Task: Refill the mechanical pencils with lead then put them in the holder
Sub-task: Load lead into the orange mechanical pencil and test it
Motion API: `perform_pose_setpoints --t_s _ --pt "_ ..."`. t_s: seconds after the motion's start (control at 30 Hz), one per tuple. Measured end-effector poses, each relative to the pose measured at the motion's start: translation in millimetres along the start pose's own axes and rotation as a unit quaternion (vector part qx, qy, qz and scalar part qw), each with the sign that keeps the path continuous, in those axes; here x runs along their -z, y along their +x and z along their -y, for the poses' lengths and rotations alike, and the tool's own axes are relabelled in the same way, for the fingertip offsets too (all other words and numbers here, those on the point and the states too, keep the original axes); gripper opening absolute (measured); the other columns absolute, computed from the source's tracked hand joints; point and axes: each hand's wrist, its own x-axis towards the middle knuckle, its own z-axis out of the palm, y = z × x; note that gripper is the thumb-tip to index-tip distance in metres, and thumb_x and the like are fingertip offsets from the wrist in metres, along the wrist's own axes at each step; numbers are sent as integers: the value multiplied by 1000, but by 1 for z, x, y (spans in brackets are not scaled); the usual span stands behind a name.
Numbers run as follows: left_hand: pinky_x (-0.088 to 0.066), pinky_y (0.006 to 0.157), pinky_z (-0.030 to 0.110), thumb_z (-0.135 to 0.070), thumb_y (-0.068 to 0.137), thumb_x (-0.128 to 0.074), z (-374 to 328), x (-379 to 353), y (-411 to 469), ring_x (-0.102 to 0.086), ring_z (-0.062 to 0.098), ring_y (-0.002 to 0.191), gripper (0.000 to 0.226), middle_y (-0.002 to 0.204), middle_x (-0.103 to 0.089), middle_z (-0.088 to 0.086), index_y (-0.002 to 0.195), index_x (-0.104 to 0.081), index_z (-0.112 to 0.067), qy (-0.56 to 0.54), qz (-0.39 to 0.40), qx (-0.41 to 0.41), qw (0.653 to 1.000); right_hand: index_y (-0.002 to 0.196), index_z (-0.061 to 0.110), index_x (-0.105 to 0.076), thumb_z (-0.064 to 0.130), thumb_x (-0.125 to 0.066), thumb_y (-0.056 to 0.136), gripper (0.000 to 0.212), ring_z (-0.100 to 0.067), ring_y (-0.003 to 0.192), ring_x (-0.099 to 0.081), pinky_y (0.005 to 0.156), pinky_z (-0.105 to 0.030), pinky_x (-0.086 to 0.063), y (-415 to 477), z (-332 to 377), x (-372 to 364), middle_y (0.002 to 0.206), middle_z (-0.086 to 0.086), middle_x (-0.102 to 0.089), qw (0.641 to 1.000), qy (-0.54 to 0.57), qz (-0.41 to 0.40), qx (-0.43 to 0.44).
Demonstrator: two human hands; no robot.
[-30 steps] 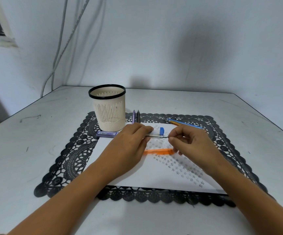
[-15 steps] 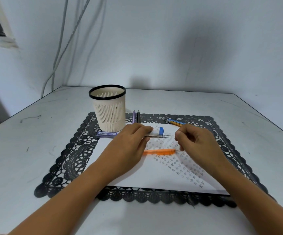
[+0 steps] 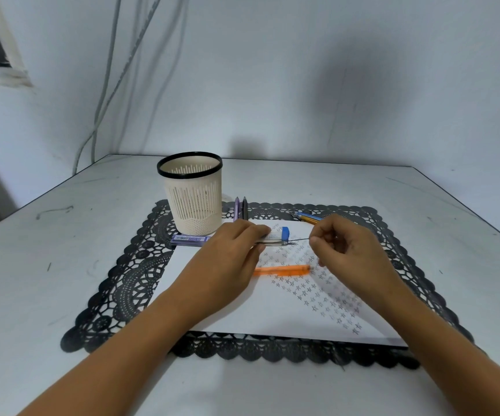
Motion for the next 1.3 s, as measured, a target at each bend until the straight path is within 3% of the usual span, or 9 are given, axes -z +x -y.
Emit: perform_pose_setpoints --t_s 0.17,0.37,0.73,0.87,1.03,1.2,1.3 --pt "-41 83 23 -32 90 -33 0 0 0 -52 16 99 41 107 -59 3 115 -57 -11 -3 0 5 1000 76 13 -61 2 -59 82 13 -4 53 -56 57 -22 -49 3 1 3 63 0 -57 993 94 31 -66" --pt "-41 85 22 -35 90 -32 0 0 0 -52 13 101 42 108 -58 0 116 -56 -13 -20 3 13 1000 77 7 -61 -4 -56 83 14 -11 51 -53 52 -24 -45 5 -2 4 53 1 -57 965 220 56 -131" --pt "-39 86 21 -29 91 -40 -1 0 0 -52 13 102 34 110 -58 0 117 -56 -13 -31 -7 25 999 76 6 -60 -4 -54 85 15 -11 49 -51 46 -21 -44 6 -1 3 53 -2 -55 943 291 52 -154" --pt "-38 85 16 -27 90 -42 -5 -2 0 -53 10 100 34 109 -58 -1 116 -57 -12 -56 -9 37 998 76 9 -61 0 -54 86 15 -10 51 -53 51 -23 -45 4 0 3 55 -1 -56 963 236 39 -120" --pt "-30 76 -1 -21 93 -48 -10 -7 -2 -43 -2 89 26 106 -58 -2 116 -56 -11 -69 4 32 997 78 12 -63 2 -58 84 13 -5 52 -56 53 -19 -48 1 2 -1 54 4 -59 986 152 21 -67" --pt "-31 76 3 -18 93 -49 -10 -7 -2 -41 -5 89 26 108 -57 -2 117 -55 -11 -66 3 24 997 77 11 -63 1 -58 83 13 -7 53 -55 54 -23 -48 4 1 1 56 2 -59 980 178 19 -92" --pt "-36 77 13 -21 93 -48 -11 -7 -2 -49 3 93 27 108 -58 -1 117 -55 -11 -66 0 27 997 77 12 -62 1 -57 84 14 -8 53 -55 55 -25 -48 3 1 2 57 0 -59 980 175 16 -93"
